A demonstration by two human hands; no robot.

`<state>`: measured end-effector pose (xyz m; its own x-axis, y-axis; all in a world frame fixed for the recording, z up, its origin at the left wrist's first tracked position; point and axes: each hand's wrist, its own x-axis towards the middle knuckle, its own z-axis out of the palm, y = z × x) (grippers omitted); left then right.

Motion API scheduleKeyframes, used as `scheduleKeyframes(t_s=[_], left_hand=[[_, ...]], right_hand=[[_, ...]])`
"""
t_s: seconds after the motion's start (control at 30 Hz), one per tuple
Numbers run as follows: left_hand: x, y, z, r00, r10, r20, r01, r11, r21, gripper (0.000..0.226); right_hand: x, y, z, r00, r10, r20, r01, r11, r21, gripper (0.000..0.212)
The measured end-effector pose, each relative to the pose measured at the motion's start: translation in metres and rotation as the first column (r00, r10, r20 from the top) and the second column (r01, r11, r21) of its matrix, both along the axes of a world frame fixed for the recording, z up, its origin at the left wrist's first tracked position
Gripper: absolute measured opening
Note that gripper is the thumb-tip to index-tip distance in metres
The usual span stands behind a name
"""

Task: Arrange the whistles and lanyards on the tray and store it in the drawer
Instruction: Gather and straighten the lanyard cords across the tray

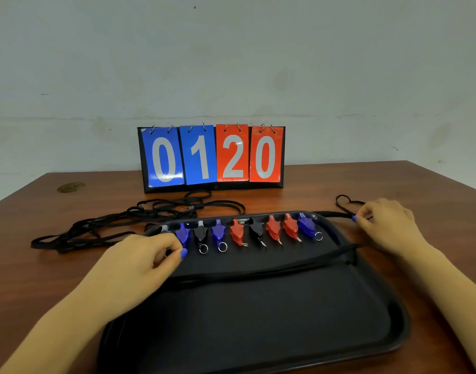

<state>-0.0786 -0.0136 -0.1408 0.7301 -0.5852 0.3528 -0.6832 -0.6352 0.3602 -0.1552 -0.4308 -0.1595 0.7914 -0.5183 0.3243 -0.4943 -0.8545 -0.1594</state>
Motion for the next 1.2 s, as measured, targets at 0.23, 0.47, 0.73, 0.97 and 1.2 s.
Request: scheduleKeyframes(t_s=[0.23,0.47,0.73,0.97,1.2], left_hand=[[-0.013,-0.012,-0.002,0.996,-0.059,0.066,0.06,0.998,0.001,0.026],[-0.018,-0.016,-0.003,0.986,-0.16,-0.056,0.148,0.973,-0.176,0.018],[-0.035,-0.032,0.001,0.775,-0.476,-0.416,0.268,0.843,-0.466,0.057],[-0.054,-0.049,-0.011,0.514,-0.418,-0.749,0.343,0.9,-0.267,0.022],[-0.057,-0.041,0.006,0.488,-0.649,-0.583,0.286,0.75,-0.596,0.029]], right_hand=[[-0.015,0.035,0.024,0.849,-0.029,0.528,-0.204,0.904,0.377,0.014],[-0.031,0.088,0.052,0.549,-0.068,0.833,-0.439,0.825,0.356,0.009],[-0.052,0.152,0.072,0.487,-0.034,0.873,-0.817,0.336,0.469,0.008],[-0.057,0.189,0.046,0.572,0.439,0.693,-0.82,0.328,0.469,0.011],[-0.053,0.196,0.033,0.633,0.609,0.477,-0.769,0.565,0.3,0.005]])
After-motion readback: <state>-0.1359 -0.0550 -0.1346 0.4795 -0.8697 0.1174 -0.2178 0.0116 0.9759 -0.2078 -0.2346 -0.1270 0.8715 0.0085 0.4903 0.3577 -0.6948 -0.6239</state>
